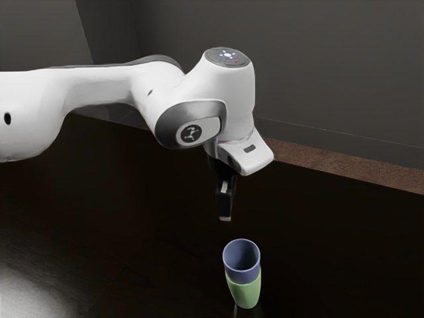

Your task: Place the left cup onto the right cup

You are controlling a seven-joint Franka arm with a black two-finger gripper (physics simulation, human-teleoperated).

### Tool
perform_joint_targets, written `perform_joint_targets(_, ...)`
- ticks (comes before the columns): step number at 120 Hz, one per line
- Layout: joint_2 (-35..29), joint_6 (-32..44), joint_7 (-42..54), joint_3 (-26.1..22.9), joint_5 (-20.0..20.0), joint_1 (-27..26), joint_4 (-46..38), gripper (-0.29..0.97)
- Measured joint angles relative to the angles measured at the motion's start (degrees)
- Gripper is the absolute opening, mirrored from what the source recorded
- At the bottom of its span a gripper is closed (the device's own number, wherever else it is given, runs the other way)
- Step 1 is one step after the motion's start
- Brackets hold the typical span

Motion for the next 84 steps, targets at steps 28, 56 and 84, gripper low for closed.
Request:
perform_joint_targets(28,-0.7,-3.5,1.8,0.1,0.4,4.6,3.3,0.68)
perform_joint_targets(56,-2.0,-7.0,3.6,0.1,1.7,14.2,5.5,0.68)
perform_joint_targets(84,-4.0,-10.5,6.3,2.4,2.0,23.5,8.2,0.68)
